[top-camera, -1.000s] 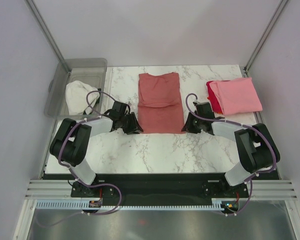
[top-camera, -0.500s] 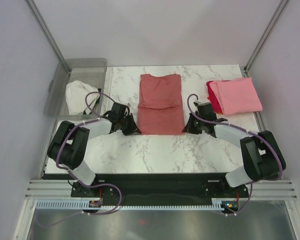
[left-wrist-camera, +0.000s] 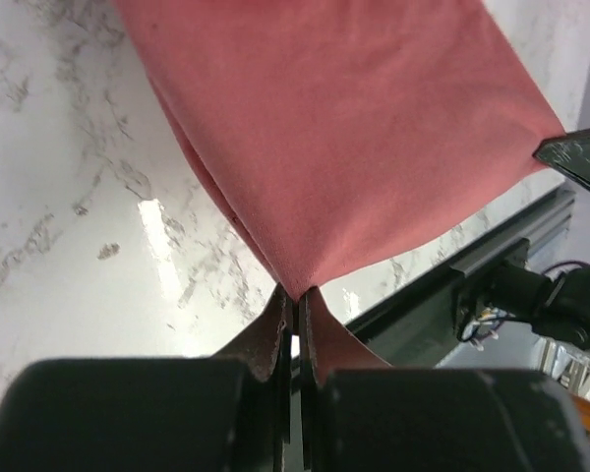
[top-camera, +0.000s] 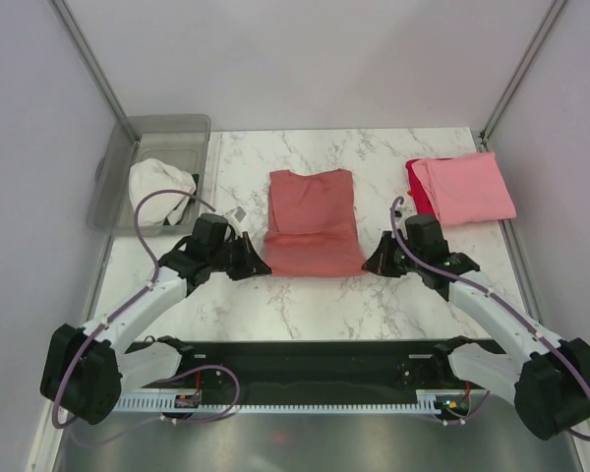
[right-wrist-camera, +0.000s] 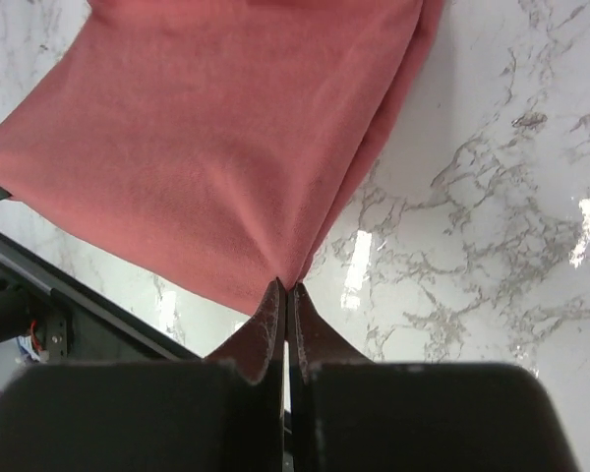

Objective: Fold and stack the t-shirts
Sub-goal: Fold the tshirt

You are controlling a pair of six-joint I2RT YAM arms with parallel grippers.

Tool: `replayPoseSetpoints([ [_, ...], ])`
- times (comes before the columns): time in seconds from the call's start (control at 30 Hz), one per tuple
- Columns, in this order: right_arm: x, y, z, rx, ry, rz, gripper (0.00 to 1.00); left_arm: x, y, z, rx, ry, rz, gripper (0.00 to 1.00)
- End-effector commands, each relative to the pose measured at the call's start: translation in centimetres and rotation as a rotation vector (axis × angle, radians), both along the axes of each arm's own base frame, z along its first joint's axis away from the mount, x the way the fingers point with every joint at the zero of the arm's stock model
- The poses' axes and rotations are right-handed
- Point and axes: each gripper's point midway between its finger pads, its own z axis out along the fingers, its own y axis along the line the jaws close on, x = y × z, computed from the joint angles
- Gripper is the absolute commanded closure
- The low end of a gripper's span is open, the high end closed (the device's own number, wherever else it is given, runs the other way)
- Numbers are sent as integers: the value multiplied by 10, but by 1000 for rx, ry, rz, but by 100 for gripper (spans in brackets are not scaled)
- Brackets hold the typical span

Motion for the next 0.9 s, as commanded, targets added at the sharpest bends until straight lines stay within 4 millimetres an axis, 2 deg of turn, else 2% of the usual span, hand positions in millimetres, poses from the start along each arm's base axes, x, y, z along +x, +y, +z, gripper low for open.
replayPoseSetpoints([
  [0.0,-14,-4,22,18,-12,-4,100,-21,-1,30,-50,-28,-60,98],
  [0.07,-18,-4,37,33,-43,-1,100,-30,-1,38,-66,-18,-74,98],
  [0.23,-36,-9,47,42,-24,-5,100,-53,1,52,-124,-24,-98,98],
  [0.4,-41,-13,72,57,-68,-16,100,-62,-2,72,-178,-46,-120,98],
  [0.43,-39,-13,83,59,-91,-17,100,-62,-3,76,-186,-45,-119,98],
  [0.5,-36,-14,91,54,-105,-28,100,-57,-5,82,-189,-51,-116,98],
  [0.53,-30,-16,102,52,-135,-42,100,-55,-5,83,-185,-49,-114,98],
  [0.57,-25,-16,102,39,-133,-53,100,-51,-6,84,-182,-53,-108,98],
  [0.7,2,-17,117,11,-174,-94,100,-25,-9,93,-147,-62,-80,98],
  [0.73,10,-16,112,-7,-159,-105,100,-18,-9,93,-137,-64,-72,98],
  [0.8,26,-14,121,-20,-184,-117,100,-2,-9,94,-120,-61,-54,98],
  [0.83,37,-15,113,-51,-165,-135,100,4,-10,93,-117,-57,-51,98],
  [0.87,46,-16,113,-63,-173,-148,100,10,-10,92,-111,-52,-44,98],
])
